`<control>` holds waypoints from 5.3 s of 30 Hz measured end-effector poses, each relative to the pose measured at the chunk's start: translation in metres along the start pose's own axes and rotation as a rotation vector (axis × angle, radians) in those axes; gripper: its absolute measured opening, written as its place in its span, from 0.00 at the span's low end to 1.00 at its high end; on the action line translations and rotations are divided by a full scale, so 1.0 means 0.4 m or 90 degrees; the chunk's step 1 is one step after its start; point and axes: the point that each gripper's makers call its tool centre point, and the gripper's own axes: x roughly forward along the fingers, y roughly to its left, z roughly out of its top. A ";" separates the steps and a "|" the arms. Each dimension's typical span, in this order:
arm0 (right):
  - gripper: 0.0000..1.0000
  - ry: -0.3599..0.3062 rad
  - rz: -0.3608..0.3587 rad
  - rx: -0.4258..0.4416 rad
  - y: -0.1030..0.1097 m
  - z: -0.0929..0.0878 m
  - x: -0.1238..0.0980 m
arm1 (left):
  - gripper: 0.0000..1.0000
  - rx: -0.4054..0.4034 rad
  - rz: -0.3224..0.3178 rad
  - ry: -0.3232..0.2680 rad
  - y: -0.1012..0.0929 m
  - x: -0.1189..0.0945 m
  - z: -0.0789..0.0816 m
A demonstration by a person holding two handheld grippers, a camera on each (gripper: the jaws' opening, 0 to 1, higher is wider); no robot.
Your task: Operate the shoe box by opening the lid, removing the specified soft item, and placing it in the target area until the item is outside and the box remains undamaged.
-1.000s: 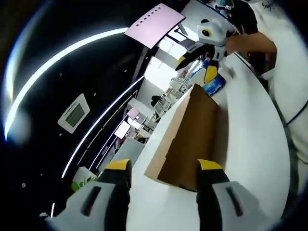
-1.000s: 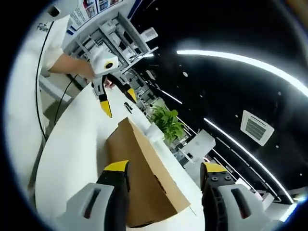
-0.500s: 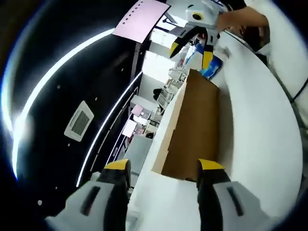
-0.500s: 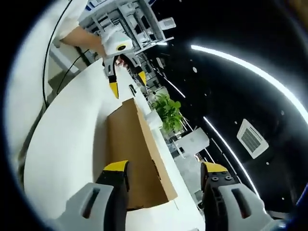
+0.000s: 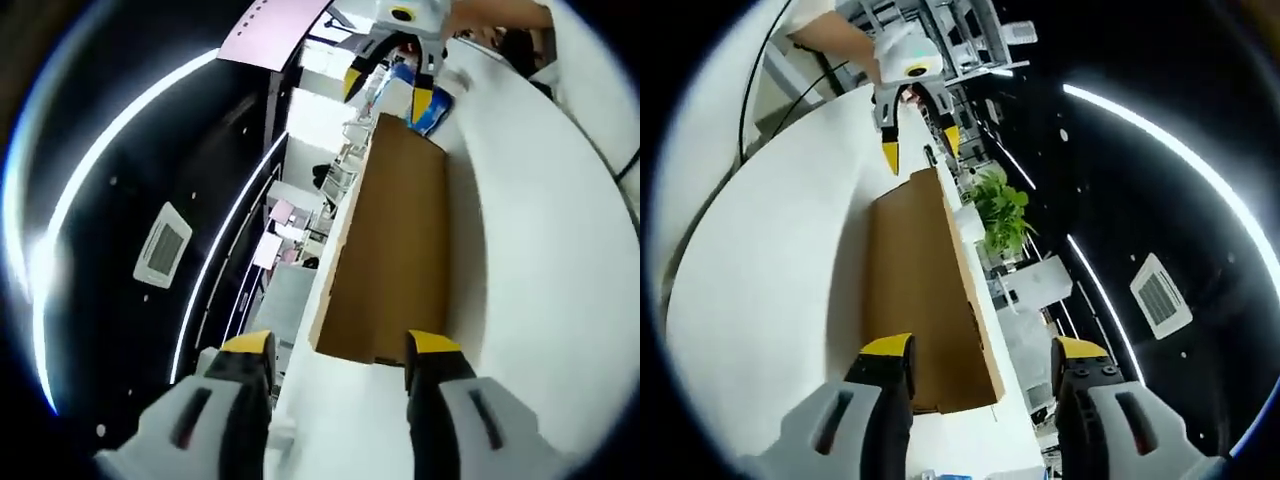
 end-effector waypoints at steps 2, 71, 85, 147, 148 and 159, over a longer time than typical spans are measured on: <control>0.55 0.015 0.004 -0.022 0.008 -0.008 0.002 | 0.53 0.002 -0.005 -0.001 -0.007 0.009 -0.007; 0.29 0.126 0.021 -0.172 0.085 -0.092 0.016 | 0.42 0.011 0.026 0.044 -0.069 0.045 -0.054; 0.26 0.128 0.010 -0.151 0.085 -0.088 0.019 | 0.34 -0.038 0.038 0.028 -0.056 0.039 -0.047; 0.80 0.033 -0.092 0.666 0.014 -0.066 0.049 | 0.84 -0.690 -0.006 -0.091 -0.002 0.035 -0.044; 0.80 0.029 -0.081 0.682 0.015 -0.065 0.057 | 0.84 -0.689 -0.011 -0.086 -0.010 0.042 -0.046; 0.85 0.029 -0.037 0.725 0.043 -0.084 0.094 | 0.79 -0.709 -0.029 -0.064 -0.044 0.070 -0.056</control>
